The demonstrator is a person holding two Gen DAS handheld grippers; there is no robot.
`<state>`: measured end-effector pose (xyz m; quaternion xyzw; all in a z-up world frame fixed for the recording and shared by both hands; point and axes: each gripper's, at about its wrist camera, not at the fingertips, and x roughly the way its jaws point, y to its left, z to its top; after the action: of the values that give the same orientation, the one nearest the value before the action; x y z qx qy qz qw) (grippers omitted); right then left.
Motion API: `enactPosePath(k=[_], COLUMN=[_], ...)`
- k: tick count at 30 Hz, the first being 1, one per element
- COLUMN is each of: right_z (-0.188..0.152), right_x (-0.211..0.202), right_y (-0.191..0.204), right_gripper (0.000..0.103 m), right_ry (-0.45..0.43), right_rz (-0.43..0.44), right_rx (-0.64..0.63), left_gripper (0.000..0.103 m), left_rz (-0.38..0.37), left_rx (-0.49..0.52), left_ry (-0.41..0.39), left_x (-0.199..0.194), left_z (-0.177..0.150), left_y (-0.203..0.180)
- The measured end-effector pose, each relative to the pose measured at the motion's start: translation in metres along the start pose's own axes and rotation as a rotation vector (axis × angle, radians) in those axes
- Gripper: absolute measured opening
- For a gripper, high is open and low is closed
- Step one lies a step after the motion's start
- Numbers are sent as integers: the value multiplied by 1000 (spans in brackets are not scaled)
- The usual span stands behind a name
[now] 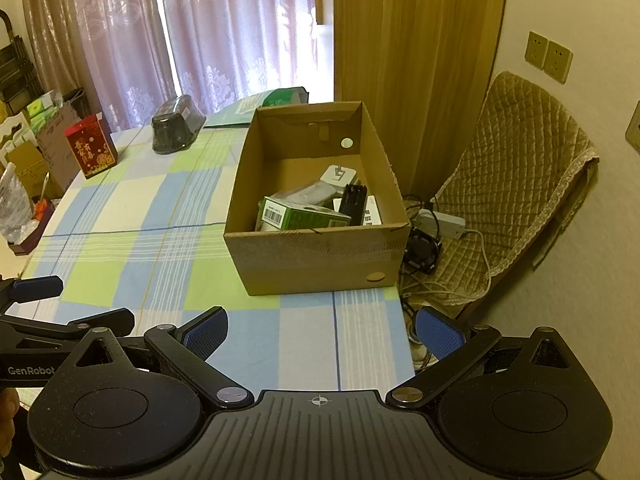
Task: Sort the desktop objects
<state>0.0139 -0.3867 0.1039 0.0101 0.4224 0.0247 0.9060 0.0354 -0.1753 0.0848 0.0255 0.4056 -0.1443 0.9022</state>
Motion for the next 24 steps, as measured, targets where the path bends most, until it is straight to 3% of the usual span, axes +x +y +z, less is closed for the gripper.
enactPosePath(k=[24], right_z=[-1], right_x=[-2], right_y=[2], right_gripper=[102], right_ry=[-5], right_rz=[5], right_rx=[1], left_gripper=[102], left_rz=[-2], left_rx=[2], left_ry=[5], left_x=[2], left_z=[0], left_y=[-2])
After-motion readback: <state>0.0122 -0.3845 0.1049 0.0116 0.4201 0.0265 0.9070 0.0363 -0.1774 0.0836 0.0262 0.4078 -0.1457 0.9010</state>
